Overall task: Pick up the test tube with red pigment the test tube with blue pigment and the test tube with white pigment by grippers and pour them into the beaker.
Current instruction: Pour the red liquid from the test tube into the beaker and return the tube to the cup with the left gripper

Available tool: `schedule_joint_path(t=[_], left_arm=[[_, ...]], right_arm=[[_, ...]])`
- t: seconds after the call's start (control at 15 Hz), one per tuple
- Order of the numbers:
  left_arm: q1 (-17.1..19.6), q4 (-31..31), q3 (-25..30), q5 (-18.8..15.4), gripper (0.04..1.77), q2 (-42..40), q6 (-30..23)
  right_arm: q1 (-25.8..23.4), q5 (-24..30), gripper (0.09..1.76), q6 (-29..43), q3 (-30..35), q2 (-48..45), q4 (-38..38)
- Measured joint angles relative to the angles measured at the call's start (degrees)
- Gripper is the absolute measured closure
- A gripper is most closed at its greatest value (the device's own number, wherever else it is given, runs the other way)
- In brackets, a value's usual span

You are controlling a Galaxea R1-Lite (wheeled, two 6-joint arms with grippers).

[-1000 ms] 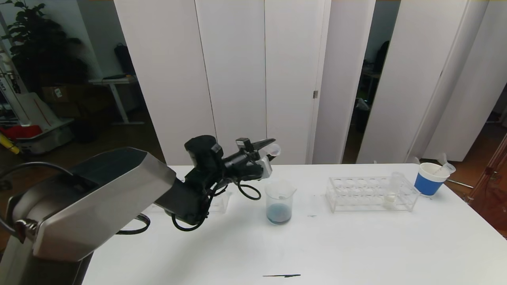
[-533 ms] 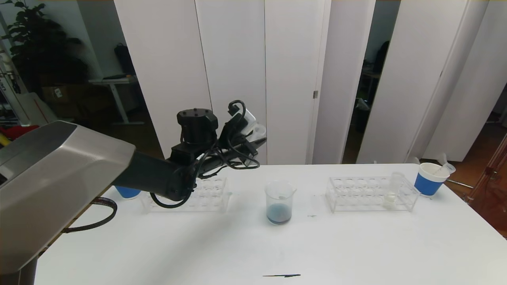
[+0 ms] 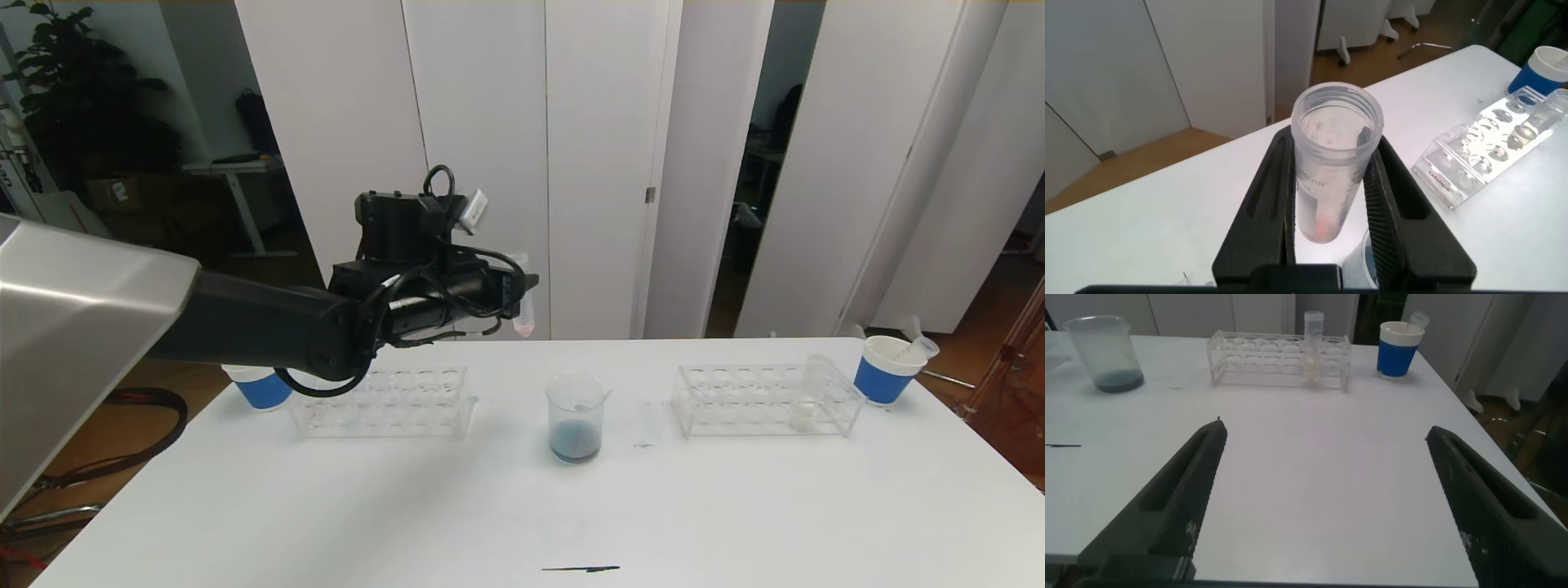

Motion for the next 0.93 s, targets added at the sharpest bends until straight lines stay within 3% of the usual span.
schedule_joint_path(t=[0.2,0.47,0.67,0.8,0.93], left_arm=[[0.2,-1.22,1.06,1.05,1.23,-0.71,0.87],[2.02,-12.74,6.77,2.07,1.23,-1.4,3.39],[7.8,-25.88,13.52,2.9,1.23,-2.15,13.89],[12.35,-33.52,16.09,4.44,1.23,-2.23,15.87],[16.24,-36.55,16.64,7.01,1.23,-1.62,16.12]], right_arm=[[0.0,0.0,0.1,0.01,0.0,0.0,0.0],[0.0,0.0,0.1,0.0,0.0,0.0,0.0],[0.0,0.0,0.1,0.0,0.0,0.0,0.0],[0.0,-0.02,0.1,0.0,0.0,0.0,0.0],[0.0,-0.02,0.1,0.0,0.0,0.0,0.0]])
